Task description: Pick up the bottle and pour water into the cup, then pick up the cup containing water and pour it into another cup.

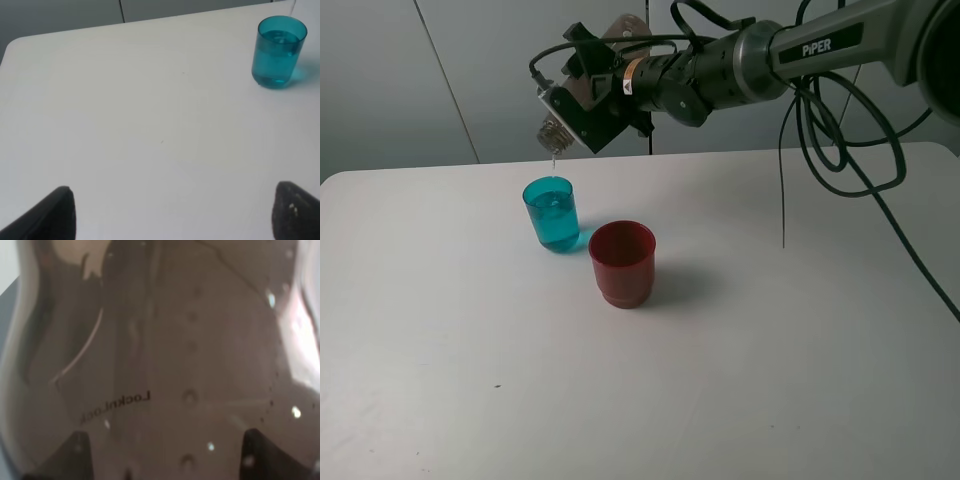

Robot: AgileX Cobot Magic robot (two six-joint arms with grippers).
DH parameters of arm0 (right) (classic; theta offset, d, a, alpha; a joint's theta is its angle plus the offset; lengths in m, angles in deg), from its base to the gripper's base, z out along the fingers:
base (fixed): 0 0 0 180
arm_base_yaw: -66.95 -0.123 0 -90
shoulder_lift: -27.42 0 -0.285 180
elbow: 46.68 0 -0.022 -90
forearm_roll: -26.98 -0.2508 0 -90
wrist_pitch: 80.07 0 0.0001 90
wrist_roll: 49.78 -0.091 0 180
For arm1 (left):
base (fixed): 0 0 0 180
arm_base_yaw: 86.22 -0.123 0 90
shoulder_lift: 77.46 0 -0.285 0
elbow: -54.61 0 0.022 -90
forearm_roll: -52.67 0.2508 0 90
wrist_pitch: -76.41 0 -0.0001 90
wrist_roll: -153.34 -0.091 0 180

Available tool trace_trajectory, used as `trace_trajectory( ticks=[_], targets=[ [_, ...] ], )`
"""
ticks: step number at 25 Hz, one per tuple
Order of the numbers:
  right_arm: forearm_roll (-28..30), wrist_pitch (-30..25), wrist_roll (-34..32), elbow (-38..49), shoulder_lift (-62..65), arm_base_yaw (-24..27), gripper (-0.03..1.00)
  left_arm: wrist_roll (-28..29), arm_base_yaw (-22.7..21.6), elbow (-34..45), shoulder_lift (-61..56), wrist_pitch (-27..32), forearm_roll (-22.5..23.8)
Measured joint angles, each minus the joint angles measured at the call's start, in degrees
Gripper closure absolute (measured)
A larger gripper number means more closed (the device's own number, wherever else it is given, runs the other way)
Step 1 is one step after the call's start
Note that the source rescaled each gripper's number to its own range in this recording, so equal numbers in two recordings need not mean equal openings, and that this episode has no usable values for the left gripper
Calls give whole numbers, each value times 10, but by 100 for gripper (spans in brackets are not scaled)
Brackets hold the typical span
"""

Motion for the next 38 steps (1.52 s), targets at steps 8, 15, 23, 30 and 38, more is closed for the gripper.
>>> trace_trajectory(
  ticks=[8,15,23,30,38],
  targets=[
    [-6,-41,-132,0,4,0,97,1,0,0,0,0,0],
    [36,-62,-357,0,25,0,97,1,0,0,0,0,0],
    [114,-52,-810,0,42,14,97,0,0,0,0,0,0],
    [71,-50,-1039,0,68,45,97,0,0,0,0,0,0],
    [-61,-77,-1012,6,74,85,97,0,0,0,0,0,0]
  ],
)
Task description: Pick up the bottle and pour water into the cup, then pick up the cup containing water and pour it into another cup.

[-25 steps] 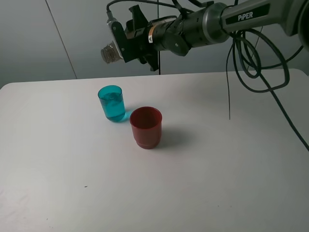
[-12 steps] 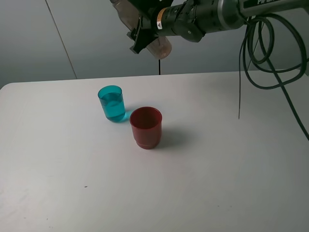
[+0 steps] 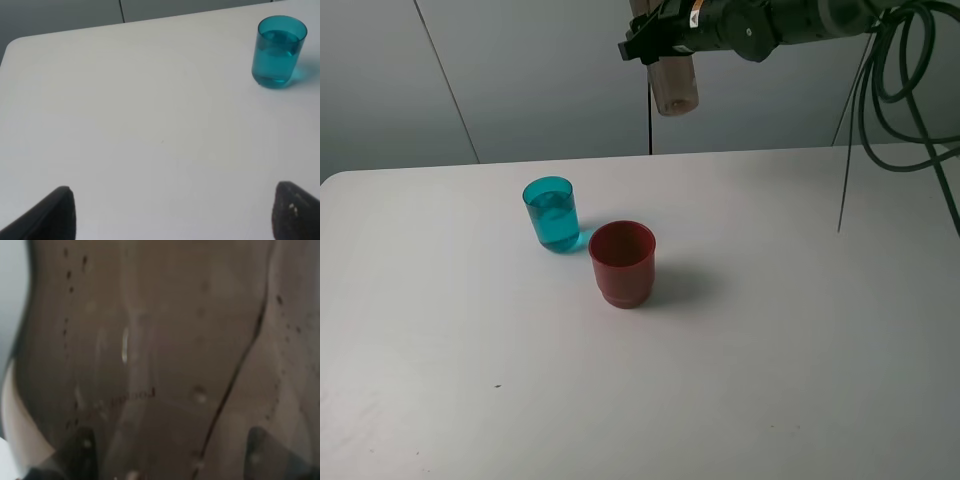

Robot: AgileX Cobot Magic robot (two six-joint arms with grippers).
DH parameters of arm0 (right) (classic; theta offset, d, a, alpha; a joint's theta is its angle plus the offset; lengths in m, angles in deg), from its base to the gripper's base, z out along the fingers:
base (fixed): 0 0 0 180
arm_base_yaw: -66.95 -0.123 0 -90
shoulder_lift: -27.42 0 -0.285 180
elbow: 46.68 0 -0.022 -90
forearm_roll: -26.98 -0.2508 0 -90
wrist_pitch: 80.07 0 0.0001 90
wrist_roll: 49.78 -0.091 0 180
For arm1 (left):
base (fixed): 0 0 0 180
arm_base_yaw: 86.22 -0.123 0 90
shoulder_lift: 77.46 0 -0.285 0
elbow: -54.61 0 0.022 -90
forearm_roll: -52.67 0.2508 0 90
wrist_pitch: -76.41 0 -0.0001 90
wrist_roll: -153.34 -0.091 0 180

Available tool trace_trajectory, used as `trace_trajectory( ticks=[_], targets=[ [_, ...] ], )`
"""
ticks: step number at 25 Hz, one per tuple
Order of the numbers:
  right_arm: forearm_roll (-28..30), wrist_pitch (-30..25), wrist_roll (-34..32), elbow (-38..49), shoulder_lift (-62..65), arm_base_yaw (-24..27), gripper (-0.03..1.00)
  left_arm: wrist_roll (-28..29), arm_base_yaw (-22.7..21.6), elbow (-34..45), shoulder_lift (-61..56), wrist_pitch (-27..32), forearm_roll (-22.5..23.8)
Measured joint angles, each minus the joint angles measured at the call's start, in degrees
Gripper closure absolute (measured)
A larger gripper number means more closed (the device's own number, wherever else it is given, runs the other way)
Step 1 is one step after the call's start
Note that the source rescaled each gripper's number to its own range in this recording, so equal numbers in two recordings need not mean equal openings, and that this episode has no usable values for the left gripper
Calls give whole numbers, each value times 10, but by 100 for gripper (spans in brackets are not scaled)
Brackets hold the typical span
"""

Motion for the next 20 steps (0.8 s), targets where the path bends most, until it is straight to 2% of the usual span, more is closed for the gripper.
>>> trace_trajectory(
  ticks=[6,11,14,20],
  targets=[
    [-125,28,150,72,14,14,97,0,0,0,0,0,0],
    [-155,51,181,151,39,44,97,0,0,0,0,0,0],
    [-156,105,181,206,48,60,97,0,0,0,0,0,0],
    [-155,264,162,303,51,74,97,0,0,0,0,0,0]
  ],
)
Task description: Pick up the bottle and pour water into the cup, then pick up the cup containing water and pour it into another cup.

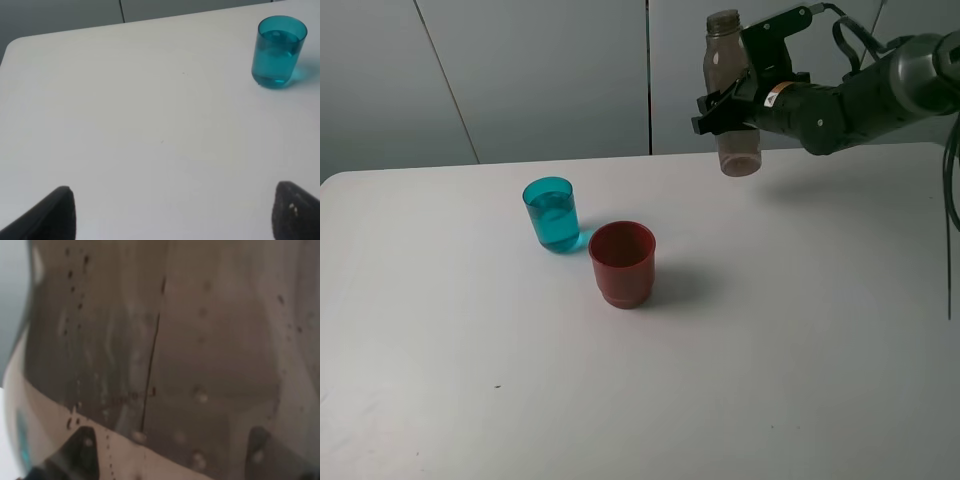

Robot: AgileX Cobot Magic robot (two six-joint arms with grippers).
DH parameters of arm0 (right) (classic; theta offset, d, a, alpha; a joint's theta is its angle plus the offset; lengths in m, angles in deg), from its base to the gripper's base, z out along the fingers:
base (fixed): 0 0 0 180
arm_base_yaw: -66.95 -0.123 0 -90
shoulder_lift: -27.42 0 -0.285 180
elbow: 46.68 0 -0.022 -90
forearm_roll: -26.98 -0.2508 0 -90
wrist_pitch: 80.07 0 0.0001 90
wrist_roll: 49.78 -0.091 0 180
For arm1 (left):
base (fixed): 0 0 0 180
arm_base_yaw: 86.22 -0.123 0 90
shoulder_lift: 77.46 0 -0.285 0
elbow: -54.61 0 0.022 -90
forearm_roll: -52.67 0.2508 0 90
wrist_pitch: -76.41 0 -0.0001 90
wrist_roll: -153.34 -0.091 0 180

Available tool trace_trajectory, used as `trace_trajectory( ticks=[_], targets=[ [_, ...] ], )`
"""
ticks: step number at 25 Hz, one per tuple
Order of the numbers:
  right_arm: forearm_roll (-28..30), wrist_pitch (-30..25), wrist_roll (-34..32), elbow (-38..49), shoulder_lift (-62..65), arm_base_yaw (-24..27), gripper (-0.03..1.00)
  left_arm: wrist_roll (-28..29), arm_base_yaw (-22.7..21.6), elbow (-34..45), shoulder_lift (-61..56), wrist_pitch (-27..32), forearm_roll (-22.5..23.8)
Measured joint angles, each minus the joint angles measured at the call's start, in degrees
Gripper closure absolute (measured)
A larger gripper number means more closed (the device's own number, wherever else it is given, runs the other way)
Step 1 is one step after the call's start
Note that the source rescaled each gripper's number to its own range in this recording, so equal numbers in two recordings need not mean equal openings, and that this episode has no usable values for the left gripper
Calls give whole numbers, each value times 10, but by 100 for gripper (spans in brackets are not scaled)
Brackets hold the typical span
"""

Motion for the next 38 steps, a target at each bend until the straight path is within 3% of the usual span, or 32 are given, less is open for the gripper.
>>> trace_trajectory(
  ticks=[7,18,32,38],
  targets=[
    [-18,122,-23,75,2,8,97,0,0,0,0,0,0],
    [-93,138,-23,106,-24,54,97,0,0,0,0,0,0],
    [-91,238,-56,106,-78,58,97,0,0,0,0,0,0],
    [-48,235,-68,106,-82,58,97,0,0,0,0,0,0]
  ],
)
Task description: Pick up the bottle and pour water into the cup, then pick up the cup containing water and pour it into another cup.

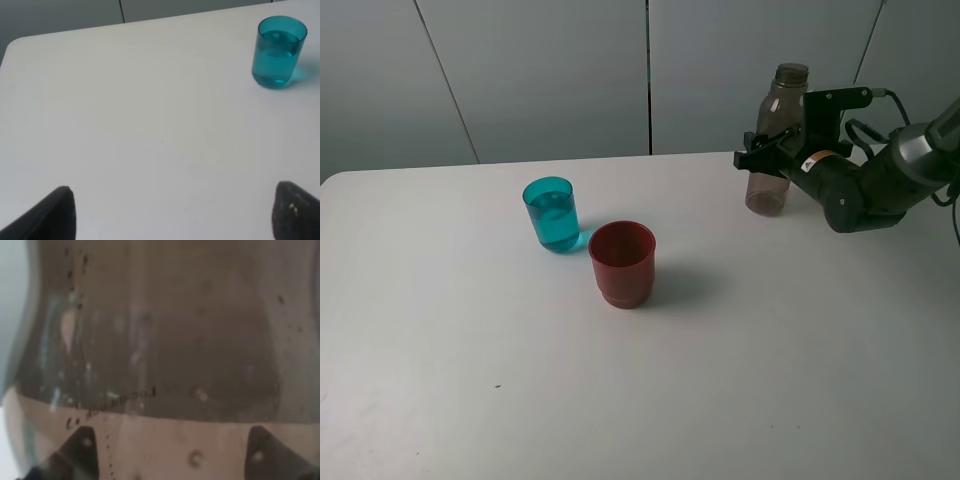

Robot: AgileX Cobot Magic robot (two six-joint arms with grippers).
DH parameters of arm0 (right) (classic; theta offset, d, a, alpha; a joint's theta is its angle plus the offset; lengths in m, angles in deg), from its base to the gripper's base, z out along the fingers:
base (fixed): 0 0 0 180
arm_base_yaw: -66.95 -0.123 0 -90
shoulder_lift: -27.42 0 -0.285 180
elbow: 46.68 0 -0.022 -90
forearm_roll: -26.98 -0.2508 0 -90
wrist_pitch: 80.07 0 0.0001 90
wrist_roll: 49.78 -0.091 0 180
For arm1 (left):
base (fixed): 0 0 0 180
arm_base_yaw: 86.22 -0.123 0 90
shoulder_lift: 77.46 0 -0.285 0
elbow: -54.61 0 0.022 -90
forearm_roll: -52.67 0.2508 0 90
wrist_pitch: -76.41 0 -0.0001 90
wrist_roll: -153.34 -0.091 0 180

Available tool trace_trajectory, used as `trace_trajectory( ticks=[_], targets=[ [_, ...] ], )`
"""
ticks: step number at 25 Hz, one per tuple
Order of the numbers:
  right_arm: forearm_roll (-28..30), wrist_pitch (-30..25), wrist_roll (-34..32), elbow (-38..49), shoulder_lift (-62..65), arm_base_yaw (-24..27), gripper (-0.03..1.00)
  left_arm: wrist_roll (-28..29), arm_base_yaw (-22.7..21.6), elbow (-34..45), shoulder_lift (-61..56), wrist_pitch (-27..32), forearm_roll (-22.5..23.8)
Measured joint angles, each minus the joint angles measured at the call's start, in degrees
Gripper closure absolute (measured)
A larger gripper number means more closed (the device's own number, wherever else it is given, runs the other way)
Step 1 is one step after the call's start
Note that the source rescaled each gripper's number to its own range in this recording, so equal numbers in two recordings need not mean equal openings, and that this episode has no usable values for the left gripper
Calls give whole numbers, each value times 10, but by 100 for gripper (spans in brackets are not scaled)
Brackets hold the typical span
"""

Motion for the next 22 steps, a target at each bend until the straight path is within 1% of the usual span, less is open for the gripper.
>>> trace_trajectory(
  ticks=[5,6,7,8,9,10,12,17,20,22],
  targets=[
    [4,-1,-10,0,0,1,97,0,0,0,0,0,0],
    [5,-1,-11,0,0,1,86,0,0,0,0,0,0],
    [5,-3,-11,0,0,1,65,0,0,0,0,0,0],
    [5,-6,-12,0,0,1,36,0,0,0,0,0,0],
    [6,-7,-12,0,0,1,14,0,0,0,0,0,0],
    [6,-7,-12,0,0,1,4,0,0,0,0,0,0],
    [10,-22,-12,0,6,1,-2,0,0,0,0,0,0],
    [17,-82,-21,0,62,1,-3,0,0,0,0,0,0],
    [19,-134,-40,0,105,1,-3,0,0,0,0,0,0],
    [34,-176,-57,0,133,1,-3,0,0,0,0,0,0]
  ],
)
